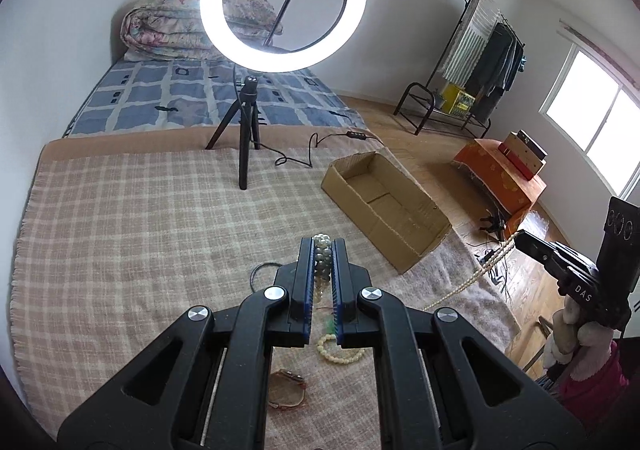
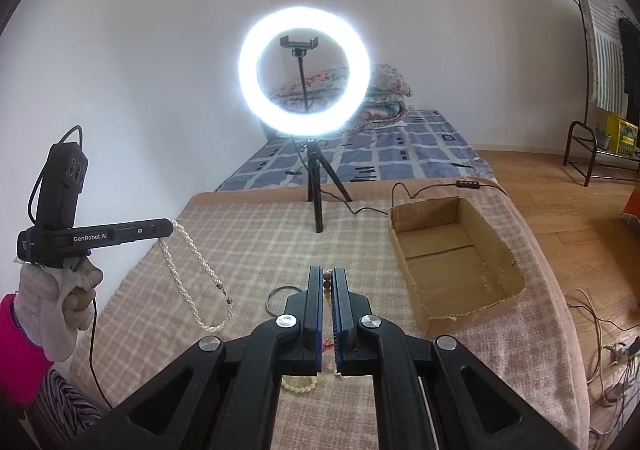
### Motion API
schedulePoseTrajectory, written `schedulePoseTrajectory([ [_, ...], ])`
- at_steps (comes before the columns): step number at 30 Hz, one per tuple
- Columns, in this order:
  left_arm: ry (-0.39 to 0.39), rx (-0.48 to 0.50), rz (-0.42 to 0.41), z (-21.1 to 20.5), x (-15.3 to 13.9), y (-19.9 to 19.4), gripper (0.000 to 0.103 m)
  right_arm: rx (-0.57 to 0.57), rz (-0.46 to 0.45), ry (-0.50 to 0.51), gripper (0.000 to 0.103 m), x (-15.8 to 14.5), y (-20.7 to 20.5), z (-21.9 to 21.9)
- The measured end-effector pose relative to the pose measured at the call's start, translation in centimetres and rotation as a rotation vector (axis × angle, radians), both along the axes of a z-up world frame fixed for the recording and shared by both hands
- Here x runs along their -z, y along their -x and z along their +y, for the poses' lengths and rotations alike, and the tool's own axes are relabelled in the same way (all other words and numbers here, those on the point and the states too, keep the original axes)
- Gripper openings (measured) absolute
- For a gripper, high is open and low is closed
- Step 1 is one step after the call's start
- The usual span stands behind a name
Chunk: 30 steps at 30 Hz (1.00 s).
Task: Organize jewelry
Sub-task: 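Lift the pearl necklace with the right tool and carry it over the cardboard box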
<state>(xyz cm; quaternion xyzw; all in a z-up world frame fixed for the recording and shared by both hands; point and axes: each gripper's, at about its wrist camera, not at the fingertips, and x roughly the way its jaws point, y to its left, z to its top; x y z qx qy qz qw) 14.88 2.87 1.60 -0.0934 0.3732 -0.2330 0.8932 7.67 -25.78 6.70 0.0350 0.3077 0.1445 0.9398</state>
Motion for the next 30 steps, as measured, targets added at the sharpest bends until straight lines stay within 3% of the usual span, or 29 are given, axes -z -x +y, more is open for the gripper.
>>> schedulePoseTrajectory([
  [19,-0.001,0.122,-0.100,-11.2,-5.3,-7.6,0.006,0.143,-0.051,0.075,0.001,-2.0,-3.9,-8.4],
  [30,0.008,0.160,-0.092,-17.7,-4.7,-13.5,0.006,0.178,-0.085,0.108,0.001,-2.6,-7.7,-10.8],
])
